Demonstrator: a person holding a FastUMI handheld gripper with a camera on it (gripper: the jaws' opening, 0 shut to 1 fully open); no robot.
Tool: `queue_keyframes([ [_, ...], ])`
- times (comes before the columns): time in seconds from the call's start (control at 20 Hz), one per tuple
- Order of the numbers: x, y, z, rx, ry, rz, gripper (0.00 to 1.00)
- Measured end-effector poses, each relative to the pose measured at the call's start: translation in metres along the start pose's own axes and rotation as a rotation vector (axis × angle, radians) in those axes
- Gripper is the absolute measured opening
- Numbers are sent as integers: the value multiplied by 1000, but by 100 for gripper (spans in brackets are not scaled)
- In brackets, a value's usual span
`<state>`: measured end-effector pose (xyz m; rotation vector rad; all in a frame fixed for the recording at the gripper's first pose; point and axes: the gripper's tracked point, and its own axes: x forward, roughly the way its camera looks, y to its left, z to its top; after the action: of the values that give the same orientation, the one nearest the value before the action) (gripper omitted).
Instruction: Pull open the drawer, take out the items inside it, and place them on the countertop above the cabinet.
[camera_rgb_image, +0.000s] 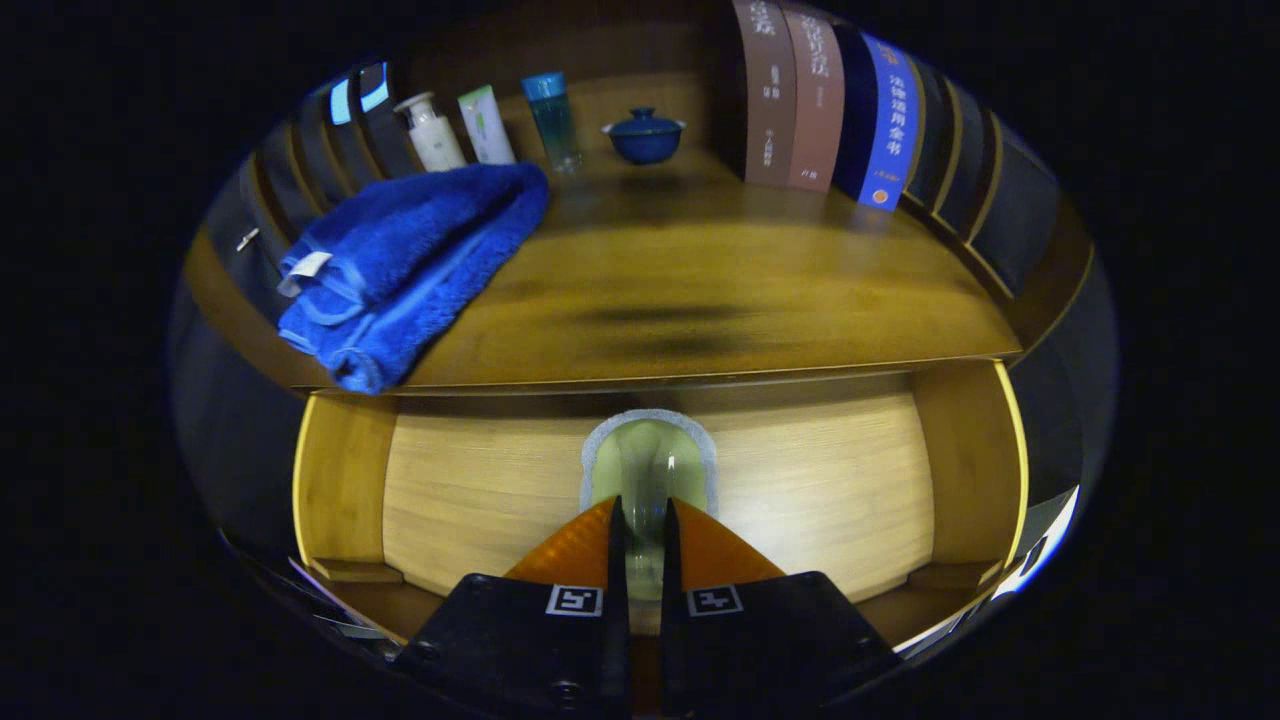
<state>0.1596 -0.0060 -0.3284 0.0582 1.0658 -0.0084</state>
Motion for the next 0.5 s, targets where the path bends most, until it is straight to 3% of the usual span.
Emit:
queue_keyframes([
  [0.25,-45,-1,-4,-4,-75,13,16],
  [0.5,-82,-2,26,6,-189,20,16],
])
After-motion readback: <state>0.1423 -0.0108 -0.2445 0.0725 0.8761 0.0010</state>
